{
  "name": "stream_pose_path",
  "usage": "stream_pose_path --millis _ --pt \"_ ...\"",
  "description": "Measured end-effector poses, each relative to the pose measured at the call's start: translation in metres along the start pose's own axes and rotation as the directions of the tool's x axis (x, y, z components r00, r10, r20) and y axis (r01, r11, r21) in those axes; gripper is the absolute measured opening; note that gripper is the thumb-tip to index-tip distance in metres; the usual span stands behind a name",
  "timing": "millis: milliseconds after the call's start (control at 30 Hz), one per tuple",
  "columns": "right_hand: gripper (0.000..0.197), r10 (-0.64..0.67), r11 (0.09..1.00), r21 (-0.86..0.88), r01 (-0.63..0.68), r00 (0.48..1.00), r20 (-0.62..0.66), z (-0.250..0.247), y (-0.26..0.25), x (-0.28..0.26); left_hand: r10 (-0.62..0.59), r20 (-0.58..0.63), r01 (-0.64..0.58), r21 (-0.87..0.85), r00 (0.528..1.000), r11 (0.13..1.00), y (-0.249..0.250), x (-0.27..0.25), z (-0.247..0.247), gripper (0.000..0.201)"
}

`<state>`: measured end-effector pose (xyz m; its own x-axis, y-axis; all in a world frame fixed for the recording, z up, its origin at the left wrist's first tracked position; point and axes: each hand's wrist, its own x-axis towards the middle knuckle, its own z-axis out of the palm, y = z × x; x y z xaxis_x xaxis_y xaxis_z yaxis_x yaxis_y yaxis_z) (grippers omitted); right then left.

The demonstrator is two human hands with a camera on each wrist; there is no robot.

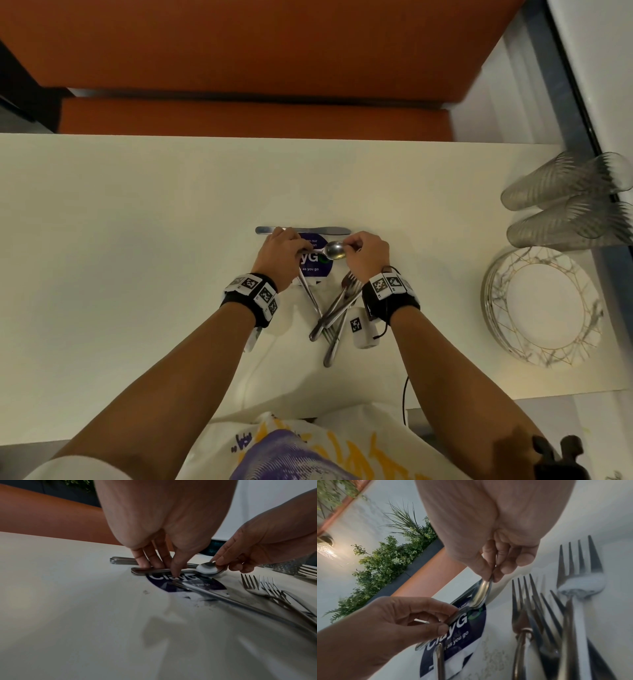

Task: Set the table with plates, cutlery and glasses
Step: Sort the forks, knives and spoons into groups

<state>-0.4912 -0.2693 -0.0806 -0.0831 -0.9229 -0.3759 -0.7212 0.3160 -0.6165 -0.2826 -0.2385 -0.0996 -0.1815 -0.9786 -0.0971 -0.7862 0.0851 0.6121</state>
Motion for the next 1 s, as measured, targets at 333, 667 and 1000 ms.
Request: stream_pose_path --millis 333,667,1000 --pt "0.015 -0.013 0.999 0.039 0.017 0.996 -0.092 -0.014 0.014 -0.014 0.012 -0.079 -0.007 0.058 0.997 0.998 0.010 -0.019 -0.011 0.034" --pt "0.023 0.097 0.995 0.011 -0.096 0.985 -0.141 -0.018 0.053 -0.054 0.018 0.152 -0.005 -0.089 0.988 0.996 0.047 -0.054 0.012 0.013" --pt "0.036 0.189 0.982 0.071 -0.176 0.943 -0.275 -0.033 0.073 -0.072 -0.003 0.178 -0.012 0.087 0.984 0.996 0.067 -0.072 0.037 0.022"
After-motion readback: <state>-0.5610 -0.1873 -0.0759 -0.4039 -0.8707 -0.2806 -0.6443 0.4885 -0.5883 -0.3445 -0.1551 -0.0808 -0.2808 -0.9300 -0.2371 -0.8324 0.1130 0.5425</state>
